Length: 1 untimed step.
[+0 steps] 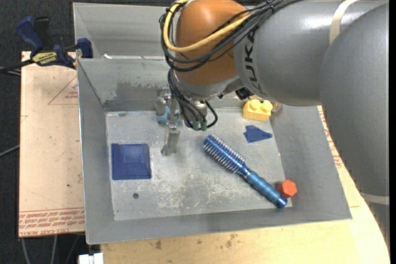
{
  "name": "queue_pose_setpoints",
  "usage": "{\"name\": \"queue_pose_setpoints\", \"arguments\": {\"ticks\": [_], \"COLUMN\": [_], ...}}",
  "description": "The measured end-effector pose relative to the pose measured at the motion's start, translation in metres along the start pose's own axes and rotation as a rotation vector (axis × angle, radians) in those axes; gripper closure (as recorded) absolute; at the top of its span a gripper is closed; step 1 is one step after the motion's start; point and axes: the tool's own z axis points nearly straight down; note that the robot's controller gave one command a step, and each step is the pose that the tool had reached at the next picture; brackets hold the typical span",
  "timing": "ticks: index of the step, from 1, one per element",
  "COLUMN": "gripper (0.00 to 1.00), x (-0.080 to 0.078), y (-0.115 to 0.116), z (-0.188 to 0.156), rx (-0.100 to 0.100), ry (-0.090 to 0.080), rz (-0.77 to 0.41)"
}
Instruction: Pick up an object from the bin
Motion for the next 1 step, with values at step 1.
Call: {"name": "queue_pose_setpoints", "arguments": {"ticks": [1], "gripper": [0.00], "x": [0.0319], "y": [0.0689], "z": [0.1218], "rx": [0.002], "ry": [0.007], "rz": [0.200]}}
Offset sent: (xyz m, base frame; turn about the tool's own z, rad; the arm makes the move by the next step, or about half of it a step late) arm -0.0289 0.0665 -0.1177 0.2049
